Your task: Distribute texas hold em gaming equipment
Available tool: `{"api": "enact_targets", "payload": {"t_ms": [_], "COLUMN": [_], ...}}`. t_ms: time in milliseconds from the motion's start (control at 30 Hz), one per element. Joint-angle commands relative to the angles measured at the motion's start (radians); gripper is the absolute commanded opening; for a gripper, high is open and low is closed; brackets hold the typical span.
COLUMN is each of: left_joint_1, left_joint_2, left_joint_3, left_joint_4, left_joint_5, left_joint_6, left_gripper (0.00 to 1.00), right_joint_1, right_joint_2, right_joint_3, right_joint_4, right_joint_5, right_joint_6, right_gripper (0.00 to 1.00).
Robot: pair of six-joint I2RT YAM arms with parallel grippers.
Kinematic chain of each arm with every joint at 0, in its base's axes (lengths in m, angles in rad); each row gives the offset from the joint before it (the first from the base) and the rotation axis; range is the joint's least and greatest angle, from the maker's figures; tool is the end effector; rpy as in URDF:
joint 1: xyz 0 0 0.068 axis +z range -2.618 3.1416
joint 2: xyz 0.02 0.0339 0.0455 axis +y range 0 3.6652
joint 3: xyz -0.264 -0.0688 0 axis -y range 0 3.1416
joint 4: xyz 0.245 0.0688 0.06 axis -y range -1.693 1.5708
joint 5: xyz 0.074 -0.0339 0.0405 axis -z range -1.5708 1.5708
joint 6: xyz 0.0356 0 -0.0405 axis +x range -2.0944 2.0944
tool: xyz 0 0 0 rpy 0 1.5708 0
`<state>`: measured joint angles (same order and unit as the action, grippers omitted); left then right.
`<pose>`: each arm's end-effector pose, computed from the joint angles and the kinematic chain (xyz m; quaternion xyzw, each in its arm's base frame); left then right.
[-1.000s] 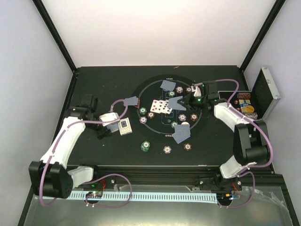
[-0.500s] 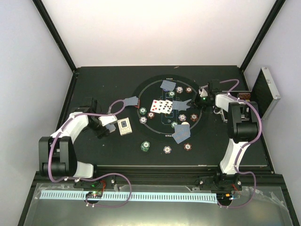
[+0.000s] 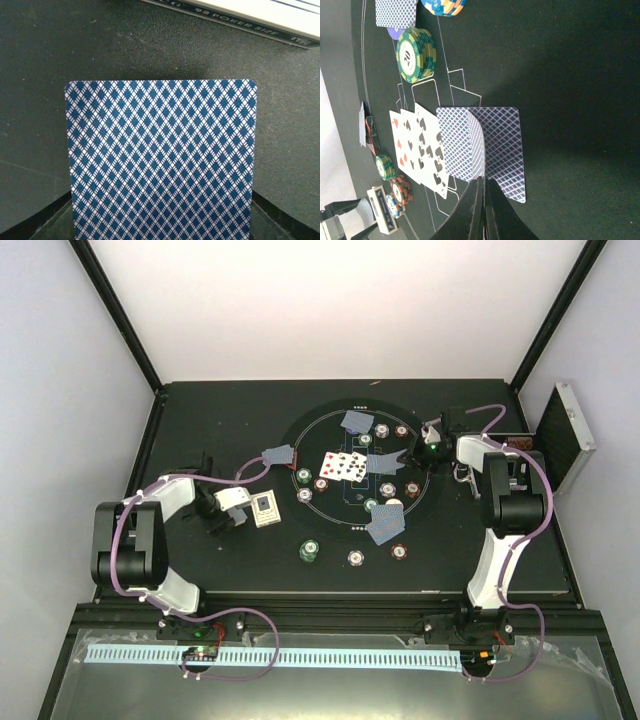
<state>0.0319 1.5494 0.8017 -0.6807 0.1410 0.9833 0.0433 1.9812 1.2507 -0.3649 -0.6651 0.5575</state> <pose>0.2503 0.0030 0.1467 0.4601 0.8822 -0.0269 0.0962 0.3932 0.0390 0.1461 0.1592 0.9080 0.3689 0.1187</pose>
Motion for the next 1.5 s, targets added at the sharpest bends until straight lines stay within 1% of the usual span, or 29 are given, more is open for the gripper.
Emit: {"api": "enact_targets", "payload": {"t_ms": [0,33,133,233,300,367,400,500,633,733,833,900,1000,1033,1067,1100,1167,1233,1300,1333,1467], "left_joint_1": [0.004,0.005,0.004,0.005,0.006,0.006,0.007,0.010,0.021,0.035,0.049,0.060,0.070,0.070,0.070,0.070,0.069,0.068,0.066,0.064,0.062], "left_joint_2": [-0.001,-0.003,-0.015,-0.038,-0.054,-0.077,-0.093,-0.140,-0.211,-0.258,-0.298,-0.313,-0.342,-0.357,-0.376,-0.393,-0.419,-0.423,-0.418,-0.414,-0.396], "left_joint_3": [0.002,0.003,0.005,0.002,0.003,0.007,0.012,0.046,0.124,0.196,0.270,0.295,0.254,0.216,0.140,0.077,-0.047,-0.149,-0.233,-0.272,-0.407], "left_joint_4": [0.006,0.003,-0.011,-0.028,-0.045,-0.061,-0.072,-0.131,-0.220,-0.242,-0.212,-0.146,0.046,0.133,0.224,0.328,0.520,0.677,0.827,0.893,1.170], "left_joint_5": [0.016,0.019,0.029,0.040,0.043,0.049,0.054,0.081,0.127,0.163,0.219,0.270,0.343,0.365,0.383,0.398,0.416,0.432,0.435,0.425,0.386], "left_joint_6": [0.023,0.024,0.030,0.039,0.044,0.045,0.045,0.042,0.028,-0.018,-0.137,-0.260,-0.459,-0.540,-0.591,-0.631,-0.711,-0.776,-0.811,-0.822,-0.858], "left_gripper": [0.28,0.36,0.54,0.77,0.93,0.98,0.99,0.99,0.99,0.99,0.99,0.99,0.99,0.99,0.99,0.99,0.99,0.99,0.99,0.99,0.99], "right_joint_1": [-0.008,-0.008,-0.008,-0.008,-0.009,-0.008,-0.008,-0.008,-0.008,-0.008,-0.008,-0.006,-0.006,-0.006,-0.004,-0.003,0.006,0.017,0.018,0.018,0.017], "right_joint_2": [-0.010,-0.011,-0.019,-0.033,-0.046,-0.061,-0.071,-0.106,-0.161,-0.212,-0.278,-0.344,-0.461,-0.507,-0.559,-0.636,-0.762,-0.879,-0.959,-0.981,-0.995], "right_joint_3": [0.013,0.013,0.015,0.019,0.022,0.024,0.025,0.030,0.041,0.043,0.022,-0.025,-0.118,-0.165,-0.215,-0.285,-0.431,-0.581,-0.700,-0.735,-0.800], "right_joint_4": [-0.034,-0.036,-0.048,-0.073,-0.094,-0.109,-0.119,-0.151,-0.209,-0.246,-0.247,-0.219,-0.161,-0.129,-0.083,-0.023,0.129,0.283,0.426,0.466,0.519], "right_joint_5": [0.020,0.021,0.026,0.044,0.057,0.068,0.075,0.102,0.164,0.219,0.285,0.371,0.573,0.632,0.713,0.786,0.914,1.015,1.038,1.046,1.146], "right_joint_6": [-0.030,-0.032,-0.037,-0.048,-0.055,-0.060,-0.065,-0.074,-0.094,-0.099,-0.090,-0.080,-0.051,-0.045,-0.039,-0.046,-0.081,-0.143,-0.238,-0.265,-0.272], "right_gripper": [0.06,0.08,0.12,0.24,0.35,0.43,0.46,0.57,0.78,0.85,0.89,0.91,0.93,0.94,0.96,0.99,1.00,1.00,1.00,1.00,1.00]}}
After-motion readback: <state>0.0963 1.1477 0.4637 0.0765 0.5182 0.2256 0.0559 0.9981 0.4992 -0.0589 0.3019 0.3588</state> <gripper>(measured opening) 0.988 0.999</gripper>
